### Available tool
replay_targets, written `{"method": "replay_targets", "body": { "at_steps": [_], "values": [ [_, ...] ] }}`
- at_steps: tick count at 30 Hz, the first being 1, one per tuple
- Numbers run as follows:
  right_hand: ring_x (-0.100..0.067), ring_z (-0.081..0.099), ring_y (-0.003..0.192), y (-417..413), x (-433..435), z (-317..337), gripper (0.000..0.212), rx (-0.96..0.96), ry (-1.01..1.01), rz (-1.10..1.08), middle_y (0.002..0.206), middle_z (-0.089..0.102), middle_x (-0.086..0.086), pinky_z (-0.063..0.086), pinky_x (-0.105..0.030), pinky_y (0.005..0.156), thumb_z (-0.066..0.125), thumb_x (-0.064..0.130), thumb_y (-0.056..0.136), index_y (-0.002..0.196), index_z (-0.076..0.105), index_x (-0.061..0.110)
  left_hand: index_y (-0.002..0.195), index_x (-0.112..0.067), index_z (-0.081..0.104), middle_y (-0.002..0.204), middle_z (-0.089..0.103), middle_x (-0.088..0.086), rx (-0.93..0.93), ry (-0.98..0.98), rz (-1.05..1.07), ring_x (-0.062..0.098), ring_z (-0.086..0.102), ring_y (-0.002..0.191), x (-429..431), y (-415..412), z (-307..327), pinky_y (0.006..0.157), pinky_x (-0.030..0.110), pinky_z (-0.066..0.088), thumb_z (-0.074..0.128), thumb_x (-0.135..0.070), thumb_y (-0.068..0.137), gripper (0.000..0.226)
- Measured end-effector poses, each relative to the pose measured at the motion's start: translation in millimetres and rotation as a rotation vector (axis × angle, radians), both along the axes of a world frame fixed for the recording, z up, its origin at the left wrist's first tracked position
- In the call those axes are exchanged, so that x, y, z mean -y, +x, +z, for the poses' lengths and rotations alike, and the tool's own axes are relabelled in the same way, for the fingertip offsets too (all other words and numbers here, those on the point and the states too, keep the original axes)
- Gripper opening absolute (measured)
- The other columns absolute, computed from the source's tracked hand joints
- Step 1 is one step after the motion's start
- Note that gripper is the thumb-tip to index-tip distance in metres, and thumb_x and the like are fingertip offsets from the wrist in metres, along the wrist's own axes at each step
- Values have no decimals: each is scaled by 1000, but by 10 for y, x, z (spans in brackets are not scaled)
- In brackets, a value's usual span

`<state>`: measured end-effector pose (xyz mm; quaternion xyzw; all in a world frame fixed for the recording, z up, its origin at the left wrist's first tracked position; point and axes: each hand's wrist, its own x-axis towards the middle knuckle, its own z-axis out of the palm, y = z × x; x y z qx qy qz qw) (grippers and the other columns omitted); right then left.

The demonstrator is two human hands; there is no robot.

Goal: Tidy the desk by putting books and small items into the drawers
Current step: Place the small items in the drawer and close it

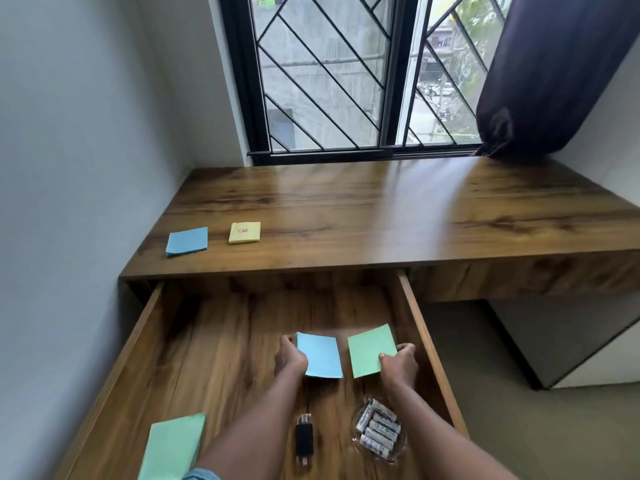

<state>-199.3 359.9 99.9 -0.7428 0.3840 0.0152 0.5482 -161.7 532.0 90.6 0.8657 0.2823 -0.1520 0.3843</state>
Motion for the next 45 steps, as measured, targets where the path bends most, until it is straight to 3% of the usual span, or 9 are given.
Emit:
{"method": "replay_targets", "body": {
  "at_steps": [5, 11, 17, 21, 26, 29, 33, 38, 45],
  "values": [
    [-36, 57, 115, 27, 12, -177, 48, -75, -10, -12, 129, 53, -25, 51, -37, 85, 54, -1, 91, 135, 36, -5, 139, -10, 36, 134, 53, 12, -38, 82, -39, 26, 56, 118, 58, -21, -143, 89, 30, 47, 40, -10, 99, 40],
    [-37, 57, 114, 77, -95, -166, 46, -125, -175, 0, 128, 53, -27, 51, -38, 83, 51, 1, 93, 137, 36, -5, 142, -11, 32, 134, 48, 13, 4, 146, -43, 24, 53, 118, 162, -91, -268, 83, 23, 47, 57, -13, 93, 55],
    [-39, 47, 122, 132, -168, -193, 48, -231, -240, -25, 132, 47, -29, 40, -40, 94, 48, -1, 93, 137, 33, -8, 148, -24, 24, 131, 40, 16, 30, 124, 5, 27, 43, 117, 224, -114, -405, 92, 29, 48, 52, -15, 93, 62],
    [-39, 42, 126, 169, -183, -216, 48, -276, -291, -10, 136, 43, -30, 37, -43, 101, 49, 0, 92, 136, 33, -11, 138, -12, 36, 129, 41, 17, -20, 260, -3, 31, 47, 113, 238, -127, -454, 97, 39, 45, 34, -43, 99, 50],
    [-42, 31, 132, 161, -214, -105, 48, -364, -352, -20, 142, 34, -25, 24, -47, 109, 50, 4, 91, 136, 35, -5, 140, -11, 34, 135, 39, 16, 7, 263, -37, 30, 42, 117, 202, -159, -371, 93, 36, 37, 27, -44, 101, 52],
    [-40, 34, 128, 153, -258, -23, 39, -302, -400, -4, 136, 38, -22, 24, -49, 108, 50, 4, 91, 129, 43, -2, 138, -8, 35, 134, 40, 19, 102, 227, 17, 33, 47, 115, 126, -149, -139, 97, 42, 45, 27, -44, 101, 52],
    [-36, 39, 121, 114, -399, 153, 36, -222, -455, 55, 129, 41, -19, 31, -45, 101, 55, 9, 89, 123, 46, 1, 149, -12, 22, 147, 31, 16, 122, 155, 98, 34, 33, 134, -120, -175, 88, 109, 44, 30, 25, -38, 103, 53],
    [-38, 39, 119, 265, -727, 415, 37, -115, -448, 133, 130, 40, -19, 34, -44, 97, 57, 7, 88, 123, 46, 1, 152, -20, 9, 150, 24, 14, 127, 262, 107, 28, 32, 133, -614, -216, 436, 104, 34, 37, 44, -14, 99, 64],
    [-37, 41, 121, 899, -1391, 758, 38, 11, -498, 291, 130, 42, -20, 36, -42, 101, 53, 19, 91, 124, 47, 1, 147, -12, 27, 151, 25, 17, 186, 302, 196, 33, 32, 136, -1497, 413, 874, 106, 41, 41, 48, -17, 97, 55]
  ]
}}
